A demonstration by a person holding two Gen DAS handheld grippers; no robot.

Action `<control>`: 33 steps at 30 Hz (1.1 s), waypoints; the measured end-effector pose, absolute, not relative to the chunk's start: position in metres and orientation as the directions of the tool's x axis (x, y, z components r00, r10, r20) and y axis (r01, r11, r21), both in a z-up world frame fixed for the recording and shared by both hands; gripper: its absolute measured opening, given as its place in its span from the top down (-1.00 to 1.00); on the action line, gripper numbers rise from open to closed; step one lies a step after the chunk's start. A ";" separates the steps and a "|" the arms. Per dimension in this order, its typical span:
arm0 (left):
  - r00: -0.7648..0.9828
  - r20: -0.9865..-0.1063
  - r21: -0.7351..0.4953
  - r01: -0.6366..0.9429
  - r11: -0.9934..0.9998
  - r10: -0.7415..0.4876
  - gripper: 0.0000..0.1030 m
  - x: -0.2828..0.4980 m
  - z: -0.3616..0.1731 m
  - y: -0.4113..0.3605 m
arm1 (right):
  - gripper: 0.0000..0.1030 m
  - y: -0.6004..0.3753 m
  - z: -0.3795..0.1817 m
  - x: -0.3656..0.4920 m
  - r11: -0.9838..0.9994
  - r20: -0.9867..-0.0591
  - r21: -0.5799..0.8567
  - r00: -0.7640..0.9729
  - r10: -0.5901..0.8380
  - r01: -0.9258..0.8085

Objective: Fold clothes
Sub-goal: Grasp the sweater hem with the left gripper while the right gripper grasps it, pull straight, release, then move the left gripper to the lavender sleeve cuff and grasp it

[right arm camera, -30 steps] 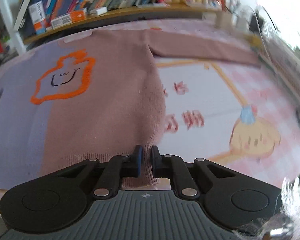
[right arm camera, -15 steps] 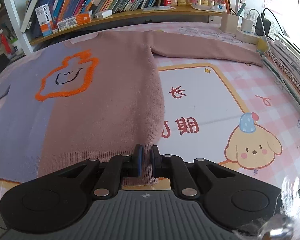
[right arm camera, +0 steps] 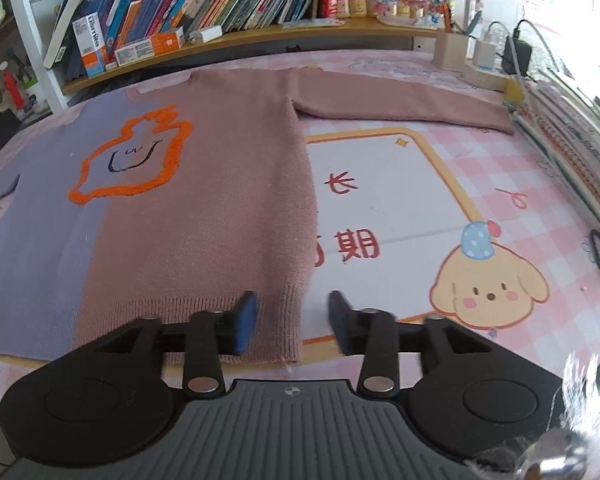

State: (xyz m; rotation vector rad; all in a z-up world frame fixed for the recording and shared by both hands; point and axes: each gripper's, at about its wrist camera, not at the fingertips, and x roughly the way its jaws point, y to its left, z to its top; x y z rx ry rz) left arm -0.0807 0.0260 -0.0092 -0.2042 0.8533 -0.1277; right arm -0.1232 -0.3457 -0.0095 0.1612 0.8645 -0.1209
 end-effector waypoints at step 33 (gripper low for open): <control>0.655 -0.719 -0.117 0.217 0.969 -0.233 -0.72 -0.096 0.008 0.031 | -0.99 -0.243 0.020 -0.160 0.961 -0.704 -0.013 0.680 -0.205 0.275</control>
